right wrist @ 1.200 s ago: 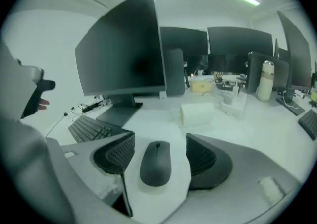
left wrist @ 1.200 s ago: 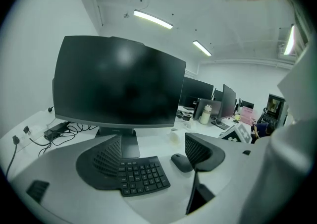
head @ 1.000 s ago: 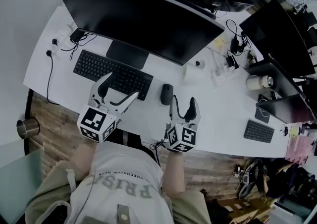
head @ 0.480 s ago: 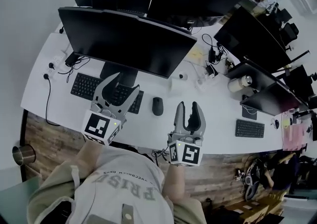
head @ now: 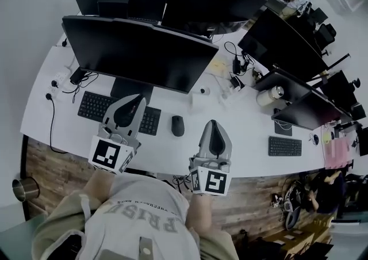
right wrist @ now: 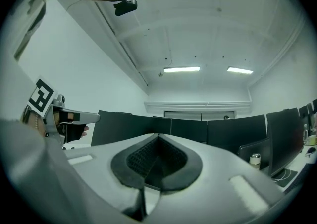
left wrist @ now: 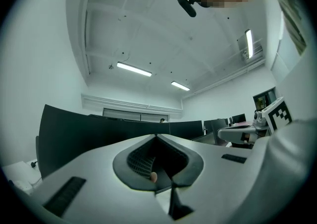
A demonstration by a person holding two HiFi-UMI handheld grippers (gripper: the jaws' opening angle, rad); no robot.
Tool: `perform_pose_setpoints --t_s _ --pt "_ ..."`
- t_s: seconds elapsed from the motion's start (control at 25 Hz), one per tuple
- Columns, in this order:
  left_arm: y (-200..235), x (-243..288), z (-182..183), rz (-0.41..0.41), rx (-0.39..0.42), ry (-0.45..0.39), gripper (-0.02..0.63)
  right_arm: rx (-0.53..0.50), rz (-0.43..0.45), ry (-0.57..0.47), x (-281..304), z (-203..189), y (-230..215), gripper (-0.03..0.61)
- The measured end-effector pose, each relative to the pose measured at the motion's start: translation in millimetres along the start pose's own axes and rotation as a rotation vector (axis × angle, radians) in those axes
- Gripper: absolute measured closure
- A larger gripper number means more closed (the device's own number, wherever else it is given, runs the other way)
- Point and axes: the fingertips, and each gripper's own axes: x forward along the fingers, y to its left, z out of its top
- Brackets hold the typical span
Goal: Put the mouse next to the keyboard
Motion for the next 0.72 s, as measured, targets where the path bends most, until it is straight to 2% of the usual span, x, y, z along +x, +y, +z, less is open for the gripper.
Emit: perform_pose_setpoints --t_s 0.48,0.72 --pt "-4 -5 9 -0.019 -0.006 -0.025 0.603 0.007 0.029 -0.104 -6 32 9 0.577" --pt "-8 -8 13 -0.022 0.005 -0.031 0.603 0.009 -0.011 -0.092 -8 27 3 0.578"
